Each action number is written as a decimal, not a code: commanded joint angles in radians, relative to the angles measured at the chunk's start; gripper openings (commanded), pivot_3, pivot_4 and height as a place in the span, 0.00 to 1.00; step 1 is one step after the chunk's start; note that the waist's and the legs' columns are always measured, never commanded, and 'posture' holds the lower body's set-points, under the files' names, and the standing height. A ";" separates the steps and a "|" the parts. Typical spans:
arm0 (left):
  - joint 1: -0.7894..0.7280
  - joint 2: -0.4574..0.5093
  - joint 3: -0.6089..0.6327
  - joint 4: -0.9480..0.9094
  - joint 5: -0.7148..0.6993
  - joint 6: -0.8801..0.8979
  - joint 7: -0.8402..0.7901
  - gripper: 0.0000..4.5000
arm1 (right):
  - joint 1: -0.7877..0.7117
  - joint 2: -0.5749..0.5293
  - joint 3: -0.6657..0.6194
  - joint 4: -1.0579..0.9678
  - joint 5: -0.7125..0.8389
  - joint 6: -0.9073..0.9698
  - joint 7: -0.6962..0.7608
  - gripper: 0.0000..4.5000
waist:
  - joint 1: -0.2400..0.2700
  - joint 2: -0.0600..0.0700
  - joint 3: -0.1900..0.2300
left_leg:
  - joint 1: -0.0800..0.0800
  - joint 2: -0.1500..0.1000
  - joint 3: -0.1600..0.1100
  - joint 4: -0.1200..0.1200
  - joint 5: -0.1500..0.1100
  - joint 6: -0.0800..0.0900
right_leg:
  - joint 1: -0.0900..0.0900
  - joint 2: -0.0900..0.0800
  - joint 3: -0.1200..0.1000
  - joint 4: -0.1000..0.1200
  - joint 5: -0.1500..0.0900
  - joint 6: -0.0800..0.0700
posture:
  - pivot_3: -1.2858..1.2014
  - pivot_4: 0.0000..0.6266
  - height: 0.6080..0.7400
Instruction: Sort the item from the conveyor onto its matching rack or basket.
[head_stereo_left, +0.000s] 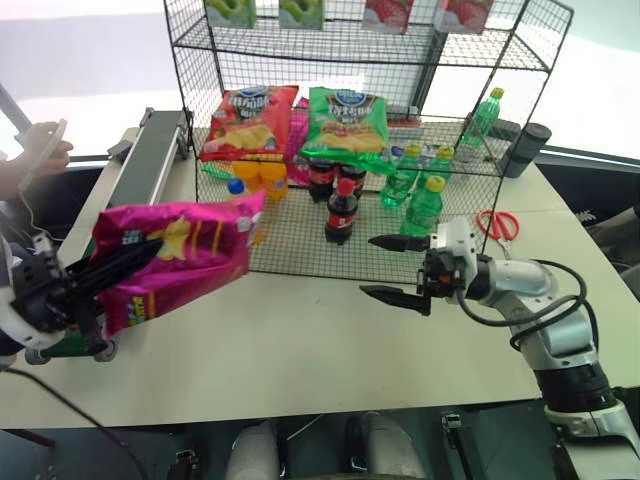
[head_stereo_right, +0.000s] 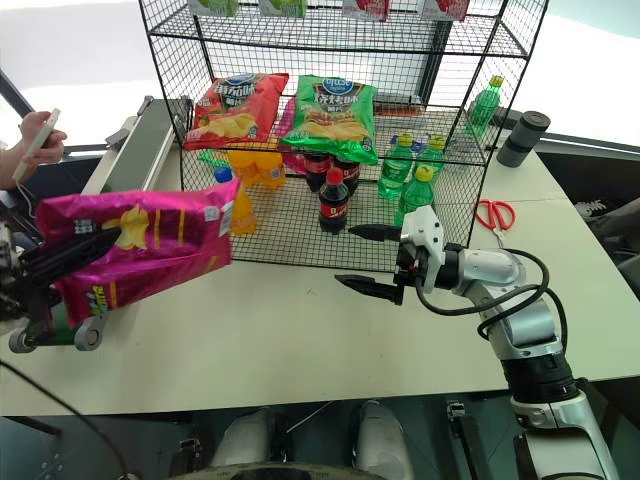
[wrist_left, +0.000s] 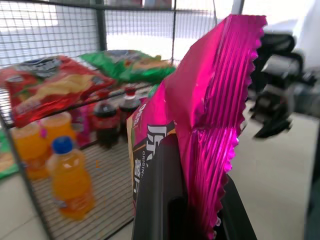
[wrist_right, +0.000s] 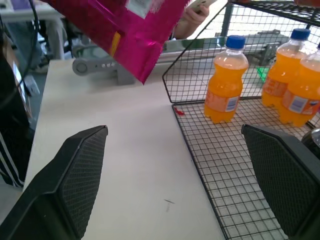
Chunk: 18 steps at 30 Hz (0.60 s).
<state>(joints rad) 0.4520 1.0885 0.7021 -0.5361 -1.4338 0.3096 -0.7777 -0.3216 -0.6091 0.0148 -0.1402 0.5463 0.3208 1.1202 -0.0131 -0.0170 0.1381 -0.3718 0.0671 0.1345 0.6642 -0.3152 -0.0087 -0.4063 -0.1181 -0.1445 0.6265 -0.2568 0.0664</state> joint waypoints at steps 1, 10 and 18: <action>-0.095 0.041 -0.066 -0.018 -0.251 0.200 -0.042 0.02 | 0.026 -0.019 -0.095 -0.064 0.208 0.223 -0.037 1.00 | 0.002 0.001 0.000 | 0.000 0.000 0.000 0.000 0.000 0.000 | 0.000 0.000 0.000 0.000 0.000 0.000 | 0.52 0.24 0.98; -0.584 -0.052 -0.413 0.168 -0.486 0.457 -0.003 0.02 | 0.113 -0.046 -0.171 -0.198 0.485 0.507 -0.082 1.00 | 0.001 0.002 0.001 | 0.001 -0.003 -0.002 0.000 0.001 -0.002 | 0.002 0.002 0.001 0.000 0.000 0.000 | 0.52 0.24 0.98; -0.821 -0.230 -0.502 0.284 -0.424 0.544 0.046 0.02 | 0.105 -0.024 -0.178 -0.284 0.621 0.586 -0.176 1.00 | 0.004 -0.001 0.000 | 0.000 -0.003 -0.003 0.000 0.003 -0.005 | 0.002 0.004 0.001 0.000 0.000 0.000 | 0.52 0.24 0.98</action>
<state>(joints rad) -0.3498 0.8653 0.1913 -0.2539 -1.8573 0.8356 -0.7341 -0.2129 -0.6443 -0.1659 -0.3895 1.1558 0.9128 0.9543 -0.0093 -0.0176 0.1379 -0.3720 0.0641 0.1314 0.6642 -0.3124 -0.0133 -0.4045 -0.1144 -0.1435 0.6257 -0.2567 0.0663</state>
